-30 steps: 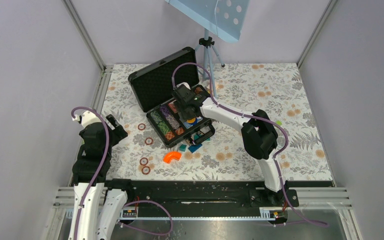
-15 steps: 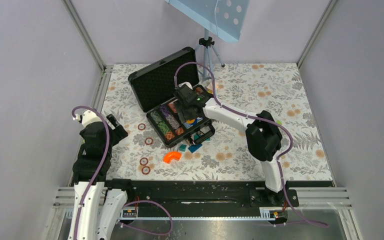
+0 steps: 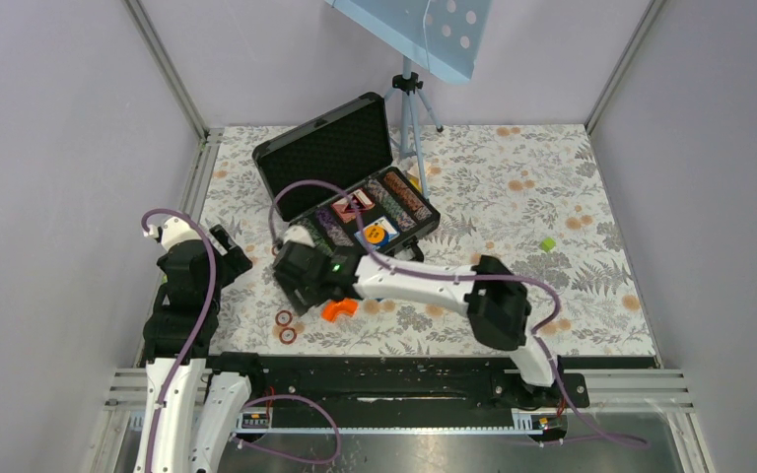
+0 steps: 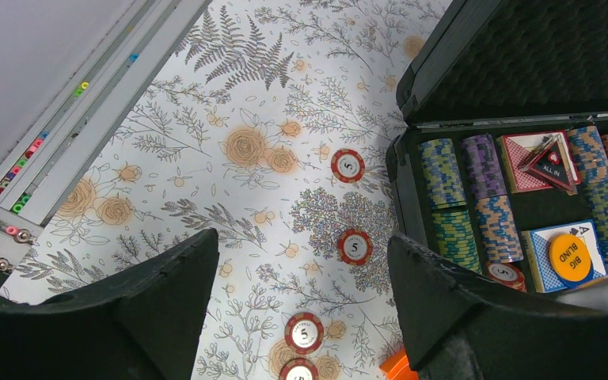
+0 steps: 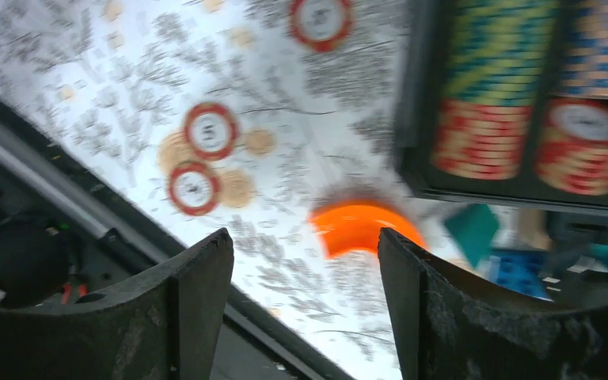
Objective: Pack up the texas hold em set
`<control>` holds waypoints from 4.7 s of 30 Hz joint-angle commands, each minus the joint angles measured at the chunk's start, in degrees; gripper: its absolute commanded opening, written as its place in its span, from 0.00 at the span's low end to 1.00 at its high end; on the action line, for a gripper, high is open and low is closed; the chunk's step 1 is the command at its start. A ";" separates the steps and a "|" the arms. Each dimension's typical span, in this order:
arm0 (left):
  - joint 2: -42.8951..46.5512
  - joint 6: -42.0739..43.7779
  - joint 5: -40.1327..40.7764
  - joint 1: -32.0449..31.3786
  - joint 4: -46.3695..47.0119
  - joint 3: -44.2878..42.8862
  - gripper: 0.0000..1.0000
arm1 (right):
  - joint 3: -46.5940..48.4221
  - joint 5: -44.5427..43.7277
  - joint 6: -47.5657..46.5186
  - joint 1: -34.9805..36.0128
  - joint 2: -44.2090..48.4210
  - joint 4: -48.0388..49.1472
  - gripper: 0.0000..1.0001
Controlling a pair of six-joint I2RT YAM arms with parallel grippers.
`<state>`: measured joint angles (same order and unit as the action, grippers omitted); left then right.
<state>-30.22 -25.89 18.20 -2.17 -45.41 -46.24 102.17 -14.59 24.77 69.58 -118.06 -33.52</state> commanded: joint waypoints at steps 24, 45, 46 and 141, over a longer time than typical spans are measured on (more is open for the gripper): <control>5.26 -0.30 6.59 0.26 0.84 -0.71 0.78 | 20.09 -2.98 15.43 8.28 -20.88 -5.11 0.76; 5.71 -0.21 5.40 0.15 1.40 -0.28 0.78 | 28.26 -6.71 13.77 10.97 -28.33 -14.12 0.66; 5.76 -0.21 5.43 0.15 1.38 -0.26 0.78 | 28.16 -6.67 13.73 11.14 -28.50 -14.19 0.67; 6.35 -0.04 5.88 -0.29 1.59 -0.28 0.79 | 6.73 -7.52 11.81 9.48 -18.32 -3.64 0.56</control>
<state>-24.34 -25.96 23.22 -2.35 -45.84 -46.24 111.20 -23.00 34.72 79.55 -135.98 -33.36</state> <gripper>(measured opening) 0.785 0.576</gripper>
